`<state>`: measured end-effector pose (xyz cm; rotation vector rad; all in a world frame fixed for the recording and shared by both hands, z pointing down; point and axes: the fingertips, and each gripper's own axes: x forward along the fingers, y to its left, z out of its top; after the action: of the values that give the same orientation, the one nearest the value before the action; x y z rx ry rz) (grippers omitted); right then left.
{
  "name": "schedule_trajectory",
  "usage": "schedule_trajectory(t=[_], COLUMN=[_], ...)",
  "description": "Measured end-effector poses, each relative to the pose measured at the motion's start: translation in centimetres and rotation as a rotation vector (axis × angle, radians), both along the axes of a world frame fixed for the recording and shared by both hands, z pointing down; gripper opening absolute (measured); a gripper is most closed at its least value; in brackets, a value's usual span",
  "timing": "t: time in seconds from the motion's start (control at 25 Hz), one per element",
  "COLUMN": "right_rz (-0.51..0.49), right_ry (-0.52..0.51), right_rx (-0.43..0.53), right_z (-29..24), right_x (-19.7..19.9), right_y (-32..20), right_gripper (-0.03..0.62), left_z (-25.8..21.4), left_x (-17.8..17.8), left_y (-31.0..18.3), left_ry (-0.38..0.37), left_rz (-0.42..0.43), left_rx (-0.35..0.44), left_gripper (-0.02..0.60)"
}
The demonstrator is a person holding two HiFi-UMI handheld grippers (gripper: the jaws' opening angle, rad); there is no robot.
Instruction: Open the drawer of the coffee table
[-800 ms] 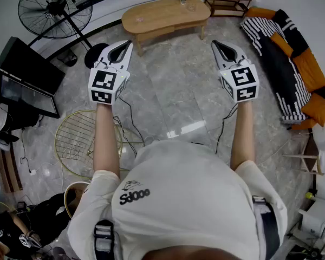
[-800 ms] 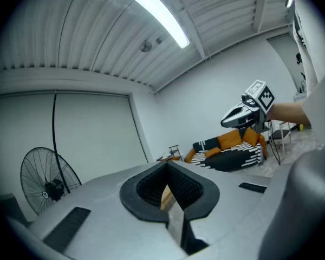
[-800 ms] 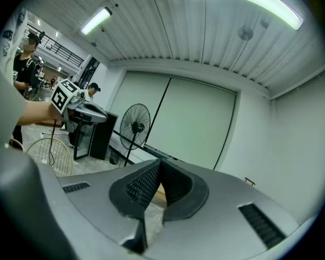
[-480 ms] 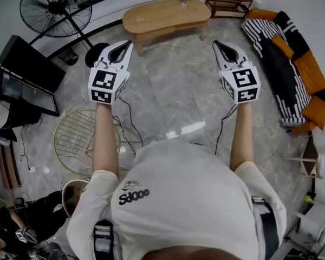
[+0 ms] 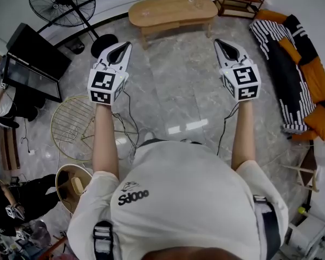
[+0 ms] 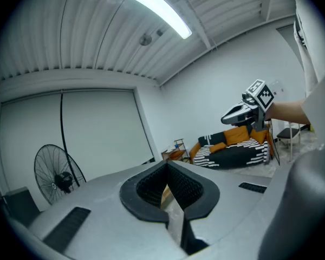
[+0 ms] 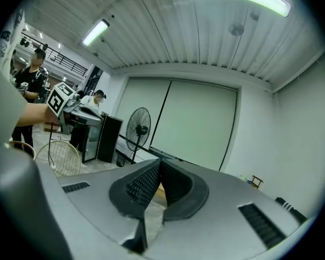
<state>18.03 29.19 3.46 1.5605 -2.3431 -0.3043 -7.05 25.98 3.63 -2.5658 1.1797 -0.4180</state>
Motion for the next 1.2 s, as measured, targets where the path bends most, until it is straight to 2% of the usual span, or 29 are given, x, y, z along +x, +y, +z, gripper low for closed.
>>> schedule_trajectory(t=[0.2,0.36,0.52,0.68,0.96,1.2], right_rz=[-0.049,-0.062,-0.060,-0.064,-0.079,-0.060], right_ry=[0.030,0.003,-0.030,-0.047,-0.041,-0.022], right_rx=[-0.021,-0.033,-0.040,-0.041,-0.044,-0.063], right_z=[1.2,1.8,2.4,2.8,3.2,4.3], right_x=[2.2,4.6,6.7,6.5,6.2,6.8], right_y=[1.2,2.2,2.7,1.9,-0.9,-6.8], right_gripper=[0.006,0.006,0.006,0.006,0.006,0.006], left_z=[0.6,0.6,1.1,1.4,2.5,4.2], left_x=[2.2,4.2,6.5,6.6,6.5,6.3], left_y=[1.7,2.8,3.8,3.6,0.9,-5.6], left_ry=[0.008,0.011,0.020,0.010,-0.009,-0.003], left_rz=[-0.043,-0.074,-0.061,-0.062,-0.074,-0.067], left_rx=[-0.024,-0.037,-0.048,-0.056,-0.073,-0.084], left_gripper=[0.017,0.017,0.017,0.018,0.018,0.018])
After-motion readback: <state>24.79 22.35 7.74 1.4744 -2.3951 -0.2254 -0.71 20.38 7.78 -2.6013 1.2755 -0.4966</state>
